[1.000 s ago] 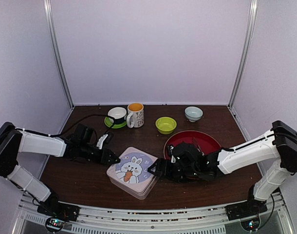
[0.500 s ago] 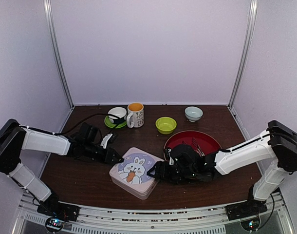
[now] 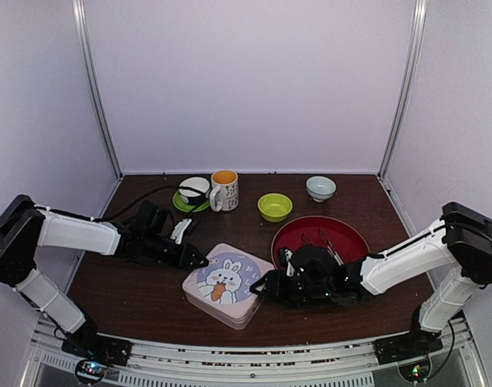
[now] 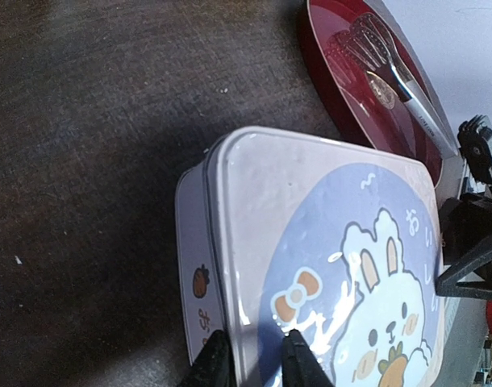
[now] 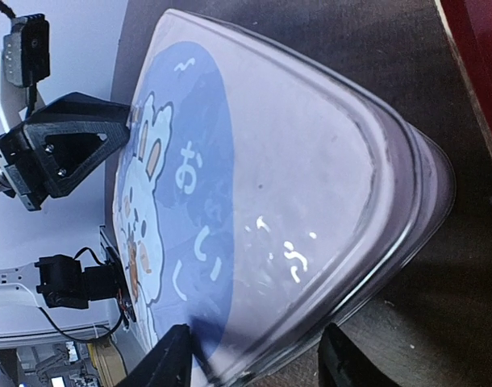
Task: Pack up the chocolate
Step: Place the box lid on the packing box, then press the box lid onto the packing box.
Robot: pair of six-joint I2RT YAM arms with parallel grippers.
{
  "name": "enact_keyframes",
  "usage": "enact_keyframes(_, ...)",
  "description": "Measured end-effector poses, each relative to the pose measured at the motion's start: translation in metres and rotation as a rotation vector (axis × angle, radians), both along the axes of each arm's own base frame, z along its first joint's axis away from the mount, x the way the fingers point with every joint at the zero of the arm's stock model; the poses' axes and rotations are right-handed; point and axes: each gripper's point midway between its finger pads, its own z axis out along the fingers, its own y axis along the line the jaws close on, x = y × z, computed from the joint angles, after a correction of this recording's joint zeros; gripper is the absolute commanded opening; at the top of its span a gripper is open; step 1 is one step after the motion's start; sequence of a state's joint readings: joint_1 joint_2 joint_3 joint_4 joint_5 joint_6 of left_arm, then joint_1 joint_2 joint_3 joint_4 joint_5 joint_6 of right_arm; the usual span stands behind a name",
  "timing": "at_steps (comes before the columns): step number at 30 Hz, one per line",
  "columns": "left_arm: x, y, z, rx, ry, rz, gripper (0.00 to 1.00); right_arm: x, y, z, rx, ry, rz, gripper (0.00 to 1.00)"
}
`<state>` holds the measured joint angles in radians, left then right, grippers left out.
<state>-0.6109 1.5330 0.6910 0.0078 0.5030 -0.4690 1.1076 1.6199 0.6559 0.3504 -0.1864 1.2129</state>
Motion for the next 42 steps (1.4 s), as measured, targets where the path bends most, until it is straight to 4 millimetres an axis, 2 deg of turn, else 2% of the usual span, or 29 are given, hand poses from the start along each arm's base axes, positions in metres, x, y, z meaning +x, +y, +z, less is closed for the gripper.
enact_keyframes(2, 0.0, -0.001, 0.0, 0.002, -0.001, -0.001, 0.24, 0.0, -0.003, 0.0, 0.029, -0.007, -0.007, 0.43)
enact_keyframes(6, 0.0, -0.001, 0.0, 0.003, -0.003, -0.002, 0.24, 0.0, -0.007, 0.002, 0.081, -0.013, -0.022, 0.37)
enact_keyframes(10, 0.0, -0.002, 0.0, 0.002, -0.005, -0.002, 0.23, 0.0, -0.008, 0.004, 0.114, -0.01, -0.032, 0.24)
enact_keyframes(14, 0.001, -0.002, 0.001, 0.0, -0.011, -0.001, 0.23, 0.0, -0.011, 0.005, 0.137, -0.003, -0.046, 0.22)
enact_keyframes(26, 0.002, -0.004, 0.0, -0.004, -0.01, 0.005, 0.23, 0.001, -0.017, 0.008, 0.217, 0.029, -0.078, 0.0)
enact_keyframes(37, 0.002, -0.005, 0.0, -0.003, -0.014, 0.008, 0.23, 0.005, -0.023, 0.012, 0.291, 0.009, -0.106, 0.0)
enact_keyframes(42, 0.001, -0.009, 0.0, -0.008, -0.018, -0.001, 0.23, 0.011, -0.032, 0.011, 0.295, -0.005, -0.146, 0.32)
